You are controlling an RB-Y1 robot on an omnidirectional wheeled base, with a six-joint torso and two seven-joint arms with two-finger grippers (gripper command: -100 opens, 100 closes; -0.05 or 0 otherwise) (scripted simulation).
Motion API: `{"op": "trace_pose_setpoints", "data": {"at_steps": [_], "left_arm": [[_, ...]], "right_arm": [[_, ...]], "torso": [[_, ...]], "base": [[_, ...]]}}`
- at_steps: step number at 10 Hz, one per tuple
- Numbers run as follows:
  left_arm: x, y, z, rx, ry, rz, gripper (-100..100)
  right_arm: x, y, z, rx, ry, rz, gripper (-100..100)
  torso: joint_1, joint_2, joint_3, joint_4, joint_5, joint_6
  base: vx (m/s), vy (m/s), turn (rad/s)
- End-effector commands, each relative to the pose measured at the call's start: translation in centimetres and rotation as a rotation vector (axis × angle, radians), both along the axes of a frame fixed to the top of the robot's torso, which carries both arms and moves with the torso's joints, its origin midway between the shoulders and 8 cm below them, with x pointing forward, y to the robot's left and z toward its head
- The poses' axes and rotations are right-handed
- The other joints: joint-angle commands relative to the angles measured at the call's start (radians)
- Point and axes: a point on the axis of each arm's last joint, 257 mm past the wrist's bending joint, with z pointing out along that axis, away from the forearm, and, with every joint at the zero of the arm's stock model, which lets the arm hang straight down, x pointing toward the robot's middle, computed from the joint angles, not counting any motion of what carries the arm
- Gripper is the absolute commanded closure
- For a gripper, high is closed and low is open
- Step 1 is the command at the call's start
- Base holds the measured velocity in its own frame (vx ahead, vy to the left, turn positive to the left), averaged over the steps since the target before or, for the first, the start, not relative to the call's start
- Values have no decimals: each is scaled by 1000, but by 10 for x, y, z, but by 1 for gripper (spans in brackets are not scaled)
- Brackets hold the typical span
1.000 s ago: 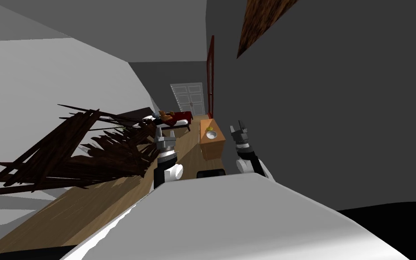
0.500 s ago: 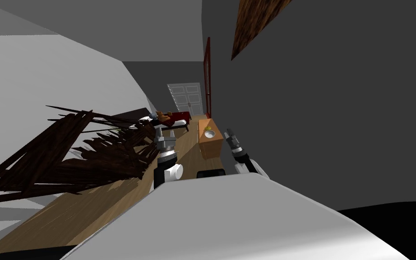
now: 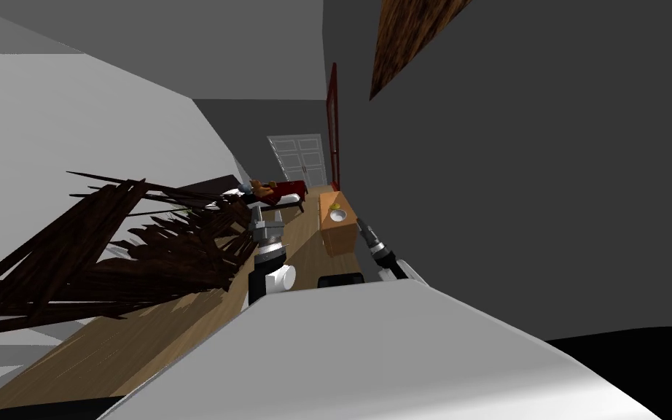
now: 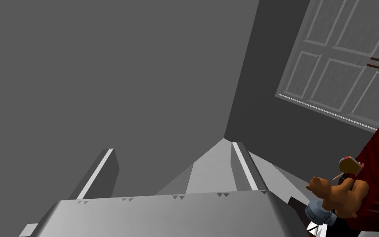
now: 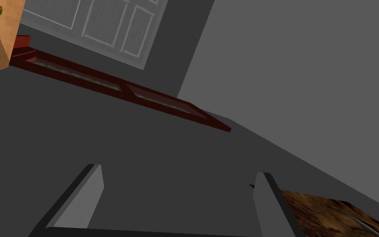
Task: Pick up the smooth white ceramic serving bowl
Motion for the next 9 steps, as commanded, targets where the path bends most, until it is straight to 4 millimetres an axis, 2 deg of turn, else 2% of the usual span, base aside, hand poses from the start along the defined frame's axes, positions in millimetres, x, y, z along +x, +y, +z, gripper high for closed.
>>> {"op": "trace_pose_setpoints", "data": {"at_steps": [1,2,3,5,6,7,8,9], "left_arm": [[0,0,0,0,0,0,0],[0,0,0,0,0,0,0],[0,0,0,0,0,0,0],[0,0,0,0,0,0,0],[0,0,0,0,0,0,0],[0,0,0,0,0,0,0],[0,0,0,0,0,0,0],[0,0,0,0,0,0,0]], "right_arm": [[-4,7,-29,-91,31,23,-100],[-7,13,-48,-163,43,44,-100],[-8,10,-56,-175,58,45,-100],[-18,13,-104,-342,95,90,-100],[-19,9,-111,-357,108,93,-100],[-26,4,-139,-453,131,118,-100],[-26,4,-139,-453,131,118,-100],[-33,-4,-166,-547,153,143,-100]], "torso": [[0,0,0,0,0,0],[1,0,0,0,0,0],[2,1,0,0,0,0],[1,0,0,0,0,0],[3,1,0,0,1,0],[2,0,0,0,1,0],[3,-1,0,0,1,0],[2,-1,-1,0,1,0]], "base": [[-36,22,-30],[-53,44,-40],[-45,30,-10],[-45,49,3],[-35,51,2],[-23,56,32],[-15,46,9],[-15,58,41]]}}
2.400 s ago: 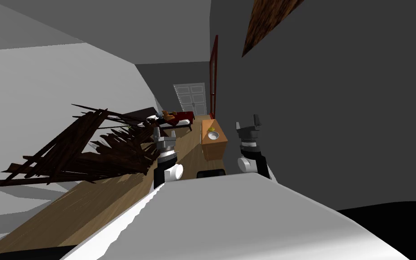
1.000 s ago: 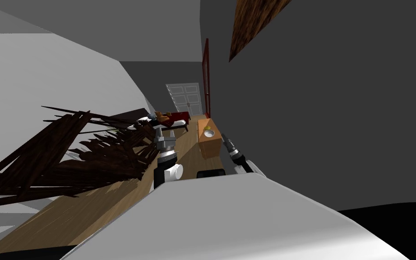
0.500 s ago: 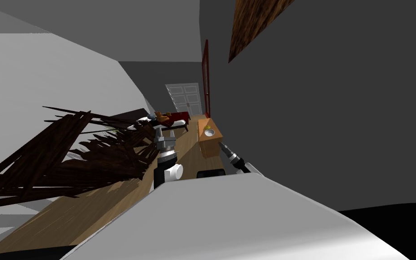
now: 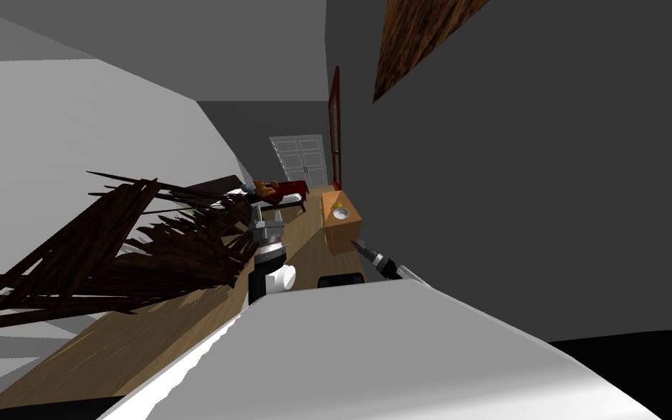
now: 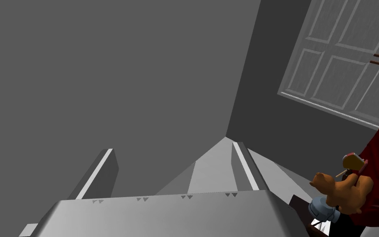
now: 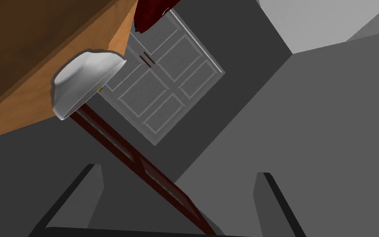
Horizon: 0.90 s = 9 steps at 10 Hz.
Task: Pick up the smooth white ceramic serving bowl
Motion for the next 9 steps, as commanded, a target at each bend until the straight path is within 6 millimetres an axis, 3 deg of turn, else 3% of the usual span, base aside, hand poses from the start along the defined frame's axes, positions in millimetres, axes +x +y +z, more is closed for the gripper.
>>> {"op": "trace_pose_setpoints", "data": {"at_steps": [1,2,3,4,5,6,7,8,9], "left_arm": [[0,0,0,0,0,0,0],[0,0,0,0,0,0,0],[0,0,0,0,0,0,0],[0,0,0,0,0,0,0],[0,0,0,0,0,0,0],[0,0,0,0,0,0,0],[0,0,0,0,0,0,0],[0,0,0,0,0,0,0],[0,0,0,0,0,0,0]], "right_arm": [[-4,-11,-14,-56,12,14,-100],[-11,-20,-37,-142,27,40,-100],[-13,-24,-41,-157,34,43,-100],[-21,-39,-65,-249,53,68,-100],[-21,-42,-66,-259,55,72,-100],[-28,-59,-86,-351,67,100,-100],[-30,-64,-90,-362,75,100,-100],[-37,-85,-110,-455,93,125,-100],[-38,-89,-111,-465,95,128,-100]], "torso": [[0,0,0,0,0,0],[0,-1,0,0,0,0],[1,-1,-1,0,0,0],[0,-1,-1,0,0,0],[1,-1,0,0,0,0],[1,-1,0,0,0,0],[2,-3,-2,0,0,0],[1,-3,-2,-1,0,0],[3,-3,-2,-1,1,0]], "base": [[-1,53,24],[-1,79,59],[0,64,30],[-13,82,80],[-1,67,41],[37,88,110],[32,74,46],[28,111,111],[21,89,45]]}}
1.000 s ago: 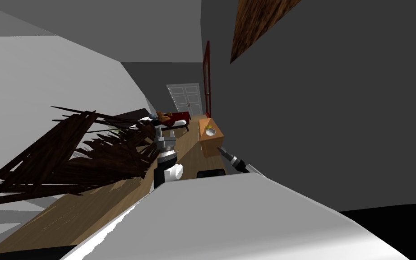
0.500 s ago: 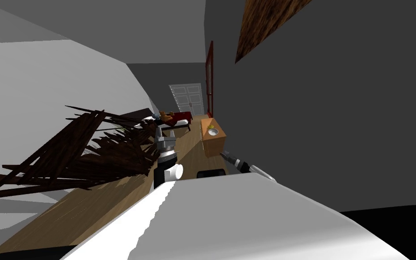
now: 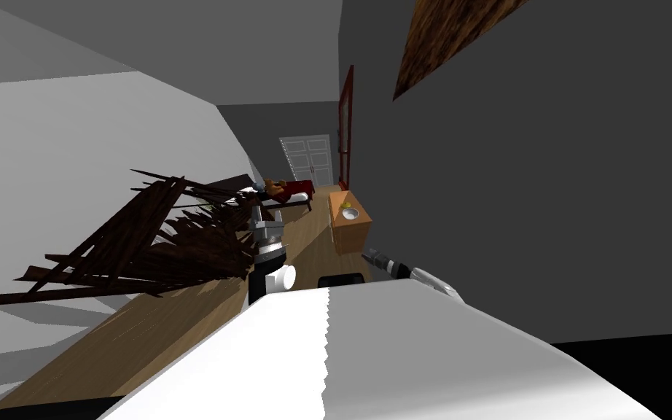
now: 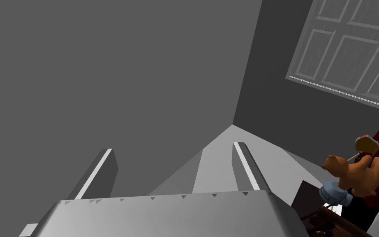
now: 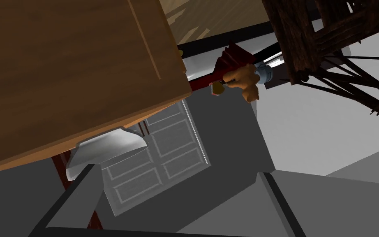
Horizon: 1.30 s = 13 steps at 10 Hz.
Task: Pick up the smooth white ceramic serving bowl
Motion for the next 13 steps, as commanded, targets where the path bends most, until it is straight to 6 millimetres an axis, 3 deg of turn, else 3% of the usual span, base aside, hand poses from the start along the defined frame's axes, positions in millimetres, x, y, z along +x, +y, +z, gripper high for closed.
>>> {"op": "trace_pose_setpoints", "data": {"at_steps": [1,2,3,4,5,6,7,8,9,10,11,12,13], "left_arm": [[0,0,0,0,0,0,0],[0,0,0,0,0,0,0],[0,0,0,0,0,0,0],[0,0,0,0,0,0,0],[0,0,0,0,0,0,0],[0,0,0,0,0,0,0],[0,0,0,0,0,0,0],[0,0,0,0,0,0,0],[0,0,0,0,0,0,0],[0,0,0,0,0,0,0],[0,0,0,0,0,0,0],[0,0,0,0,0,0,0],[0,0,0,0,0,0,0]], "right_arm": [[-6,-28,-18,-104,17,28,-100],[-7,-35,-20,-120,23,30,-100],[-13,-60,-35,-204,39,49,-100],[-14,-66,-35,-220,41,54,-100],[-17,-91,-43,-301,48,78,-100],[-19,-99,-46,-317,58,75,-100],[-23,-128,-52,-399,68,95,-100],[-24,-134,-54,-411,74,94,-100],[-27,-165,-57,-493,86,109,-100],[-27,-169,-57,-501,89,109,-100],[-28,-200,-56,-582,95,127,-100],[-30,-205,-58,-588,104,121,-100],[-29,-234,-53,-664,109,137,-100]], "torso": [[0,0,0,0,0,0],[0,0,0,0,0,-1],[-1,0,0,0,0,0],[2,-1,-1,0,0,0],[1,-1,0,0,0,0],[2,-1,0,0,0,0],[0,-1,0,0,0,0],[0,-2,-1,0,0,0],[0,-2,-1,0,0,0],[3,-2,-1,0,1,0],[1,-1,-1,0,0,0],[1,-1,-1,0,0,0],[1,-1,-1,0,0,0]], "base": [[26,90,135],[24,78,59],[52,123,142],[34,99,53],[37,113,138],[39,82,77],[57,92,140],[53,91,89],[68,137,182],[46,92,78],[46,104,163],[54,91,91],[72,123,159]]}}
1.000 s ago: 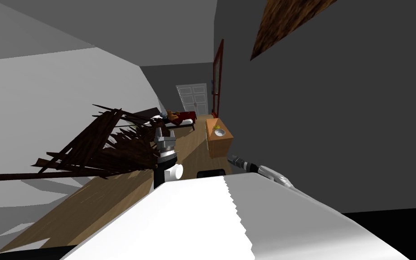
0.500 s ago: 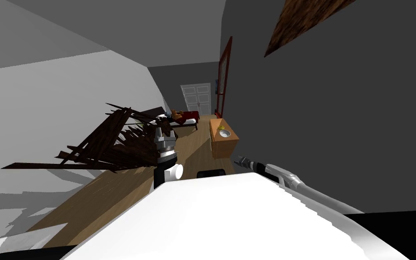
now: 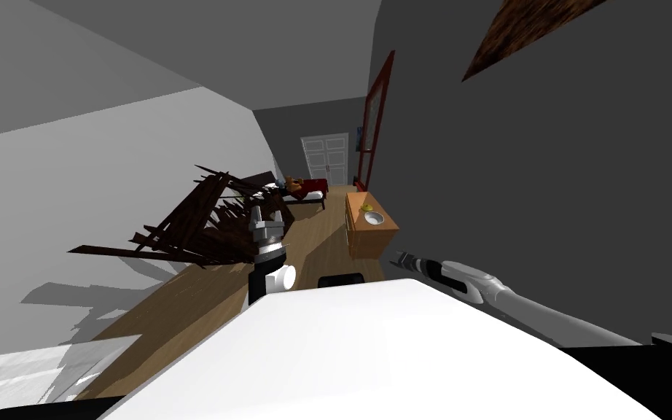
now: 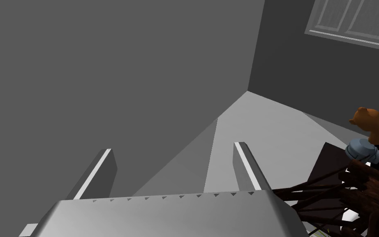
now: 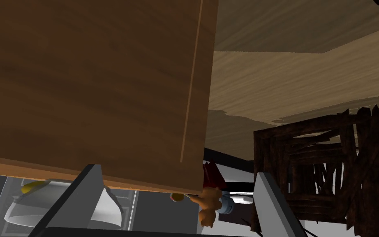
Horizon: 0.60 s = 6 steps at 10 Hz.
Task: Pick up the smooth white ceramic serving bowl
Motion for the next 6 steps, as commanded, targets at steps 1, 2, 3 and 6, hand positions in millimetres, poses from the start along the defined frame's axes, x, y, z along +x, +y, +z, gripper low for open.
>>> {"op": "trace_pose_setpoints", "data": {"at_steps": [1,2,3,6], "left_arm": [[0,0,0,0,0,0,0],[0,0,0,0,0,0,0],[0,0,0,0,0,0,0],[0,0,0,0,0,0,0]], "right_arm": [[-3,-25,0,-44,8,0,-100],[-4,-59,6,-123,18,8,-100],[-5,-61,5,-125,20,5,-100],[-7,-123,22,-267,40,15,-100]], "torso": [[0,0,0,0,0,0],[-2,0,0,0,0,1],[-1,0,0,0,0,0],[-1,1,0,0,0,1]], "base": [[65,94,103],[85,97,202],[77,85,86],[86,101,142]]}}
